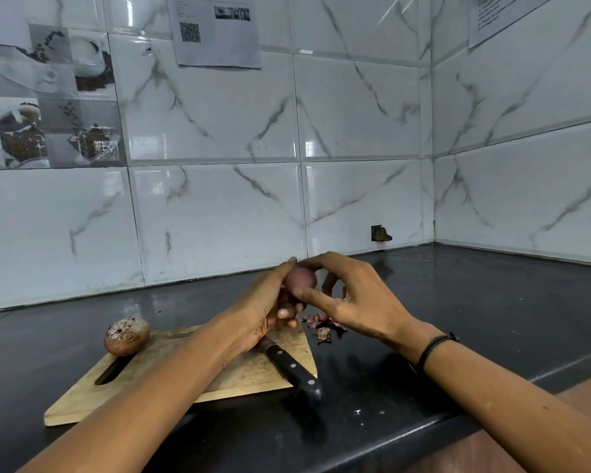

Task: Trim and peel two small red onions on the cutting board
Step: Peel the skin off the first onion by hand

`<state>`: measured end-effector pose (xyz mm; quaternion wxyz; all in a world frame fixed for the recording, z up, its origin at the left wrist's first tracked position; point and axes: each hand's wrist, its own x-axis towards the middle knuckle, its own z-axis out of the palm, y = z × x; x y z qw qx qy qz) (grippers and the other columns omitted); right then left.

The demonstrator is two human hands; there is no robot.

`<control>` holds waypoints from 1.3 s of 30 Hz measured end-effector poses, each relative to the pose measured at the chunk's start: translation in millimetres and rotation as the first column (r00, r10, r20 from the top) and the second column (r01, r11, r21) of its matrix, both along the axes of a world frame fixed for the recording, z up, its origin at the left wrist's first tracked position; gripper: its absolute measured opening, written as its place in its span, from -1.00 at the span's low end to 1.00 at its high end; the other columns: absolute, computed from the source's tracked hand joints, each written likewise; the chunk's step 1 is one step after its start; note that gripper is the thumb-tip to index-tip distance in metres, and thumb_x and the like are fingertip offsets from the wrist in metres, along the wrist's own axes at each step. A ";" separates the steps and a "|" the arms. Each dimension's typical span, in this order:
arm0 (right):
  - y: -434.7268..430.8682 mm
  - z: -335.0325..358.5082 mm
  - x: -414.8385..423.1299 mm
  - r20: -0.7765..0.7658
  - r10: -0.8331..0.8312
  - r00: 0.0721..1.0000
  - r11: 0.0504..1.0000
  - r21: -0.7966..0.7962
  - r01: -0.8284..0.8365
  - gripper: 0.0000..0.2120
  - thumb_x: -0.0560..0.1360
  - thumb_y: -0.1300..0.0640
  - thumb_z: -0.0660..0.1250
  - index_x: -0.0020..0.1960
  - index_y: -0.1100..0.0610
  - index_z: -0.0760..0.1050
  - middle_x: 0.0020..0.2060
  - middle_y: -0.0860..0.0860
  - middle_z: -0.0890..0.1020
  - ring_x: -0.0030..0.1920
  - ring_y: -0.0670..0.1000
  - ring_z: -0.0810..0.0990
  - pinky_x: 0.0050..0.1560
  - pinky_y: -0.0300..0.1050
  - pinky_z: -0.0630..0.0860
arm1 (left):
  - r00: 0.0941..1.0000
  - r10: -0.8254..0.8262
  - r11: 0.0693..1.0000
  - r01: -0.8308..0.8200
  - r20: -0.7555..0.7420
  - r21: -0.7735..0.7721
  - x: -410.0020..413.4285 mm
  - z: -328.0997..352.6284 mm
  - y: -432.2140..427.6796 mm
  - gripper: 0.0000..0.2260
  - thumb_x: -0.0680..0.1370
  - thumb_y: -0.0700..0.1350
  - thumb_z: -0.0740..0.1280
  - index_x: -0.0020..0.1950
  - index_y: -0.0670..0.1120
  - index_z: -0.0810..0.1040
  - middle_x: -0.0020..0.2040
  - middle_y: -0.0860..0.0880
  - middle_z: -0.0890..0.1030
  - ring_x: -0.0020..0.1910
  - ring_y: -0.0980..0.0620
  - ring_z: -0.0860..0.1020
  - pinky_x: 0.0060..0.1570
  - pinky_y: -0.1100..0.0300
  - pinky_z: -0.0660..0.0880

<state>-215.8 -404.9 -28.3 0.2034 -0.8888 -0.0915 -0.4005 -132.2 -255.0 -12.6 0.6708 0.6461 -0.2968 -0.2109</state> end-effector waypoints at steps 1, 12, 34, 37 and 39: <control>-0.5 -0.1 0.6 0.019 -0.009 1.000 1.000 -0.006 0.010 -0.58 0.55 -0.26 0.34 0.30 -0.06 0.54 0.09 -0.22 0.62 -0.05 -0.15 0.61 0.04 -0.07 0.58 | 1.000 -0.011 1.000 0.010 0.028 0.016 -0.3 0.3 0.3 -0.51 0.69 0.17 0.13 0.13 -0.23 0.62 -0.45 -0.07 0.53 -0.55 0.10 0.31 -0.50 0.24 0.45; -5.1 -3.2 6.8 0.122 -0.056 0.991 0.998 -0.031 0.060 -0.57 0.59 -0.23 0.25 0.33 0.01 0.48 0.14 -0.14 0.62 0.10 -0.14 0.58 0.05 -0.08 0.57 | 0.997 -0.075 0.987 0.072 -0.019 -0.141 -1.9 4.9 -7.6 -0.59 0.69 0.07 0.17 0.21 -0.26 0.58 -0.12 -0.18 0.64 -0.37 0.00 0.55 -0.36 0.11 0.61; -16.1 -8.0 4.9 -0.088 -0.246 0.965 0.964 0.082 0.253 -0.77 0.52 -0.08 0.30 0.12 0.00 0.51 -0.02 -0.17 0.57 0.00 -0.06 0.56 0.02 0.07 0.56 | 0.984 -0.022 0.997 0.008 -0.178 -0.076 -1.9 6.9 -10.8 -0.68 0.69 0.07 0.17 0.17 -0.20 0.40 -0.26 -0.28 0.58 -0.49 -0.07 0.54 -0.54 0.24 0.41; -13.5 -7.5 6.2 -0.031 -0.153 0.988 0.983 0.097 0.156 -0.63 0.52 -0.20 0.19 0.16 0.00 0.53 0.07 -0.15 0.54 0.04 -0.11 0.55 0.07 0.08 0.55 | 0.983 0.008 0.997 -0.022 -0.184 -0.073 -0.9 7.6 -11.3 -0.68 0.70 0.04 0.15 0.16 -0.22 0.44 -0.28 -0.23 0.58 -0.48 -0.04 0.52 -0.55 0.26 0.40; -8.5 -5.4 5.4 0.023 -0.100 0.995 0.993 0.067 0.098 -0.63 0.53 -0.25 0.22 0.15 -0.03 0.54 0.04 -0.21 0.53 0.02 -0.14 0.54 0.02 0.00 0.55 | 0.982 0.039 0.996 -0.053 -0.184 -0.073 -0.2 7.7 -12.0 -0.67 0.71 0.01 0.15 0.21 -0.26 0.47 -0.27 -0.19 0.57 -0.47 -0.01 0.52 -0.55 0.27 0.43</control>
